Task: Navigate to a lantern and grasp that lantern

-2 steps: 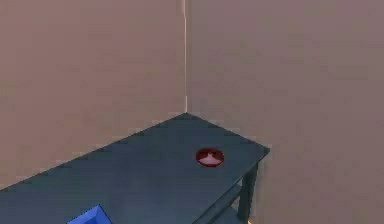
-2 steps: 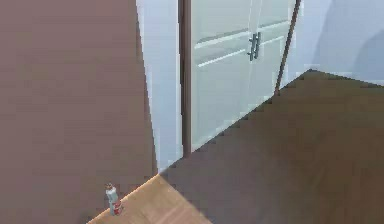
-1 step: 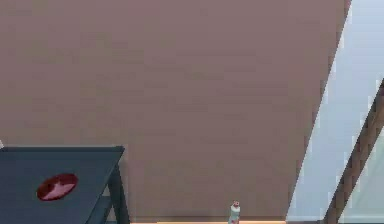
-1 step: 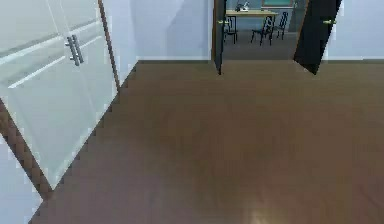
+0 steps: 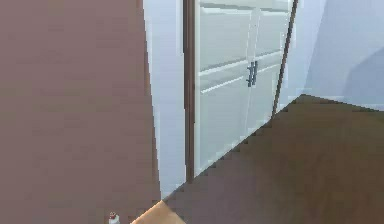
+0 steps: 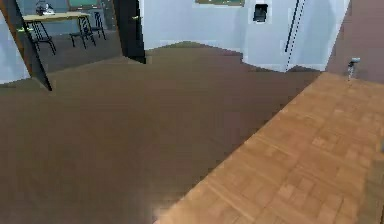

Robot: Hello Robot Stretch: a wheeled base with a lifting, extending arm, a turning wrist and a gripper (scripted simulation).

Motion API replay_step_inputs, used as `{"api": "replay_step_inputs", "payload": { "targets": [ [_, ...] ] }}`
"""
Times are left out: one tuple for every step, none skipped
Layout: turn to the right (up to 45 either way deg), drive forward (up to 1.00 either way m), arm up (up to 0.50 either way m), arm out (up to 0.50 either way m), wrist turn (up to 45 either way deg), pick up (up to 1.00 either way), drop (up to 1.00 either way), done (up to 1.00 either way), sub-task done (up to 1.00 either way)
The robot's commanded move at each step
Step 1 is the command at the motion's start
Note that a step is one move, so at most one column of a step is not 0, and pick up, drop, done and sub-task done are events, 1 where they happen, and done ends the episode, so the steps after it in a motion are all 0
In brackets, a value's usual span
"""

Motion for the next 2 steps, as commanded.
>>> {"api": "replay_step_inputs", "payload": {
  "targets": [
    [36.0, 0.00, 0.00, 0.00, 0.0, 0.00, 0.00, 0.00, 0.00],
    [0.0, 0.15, 0.00, 0.00, 0.0, 0.00, 0.00, 0.00, 0.00]
  ]
}}
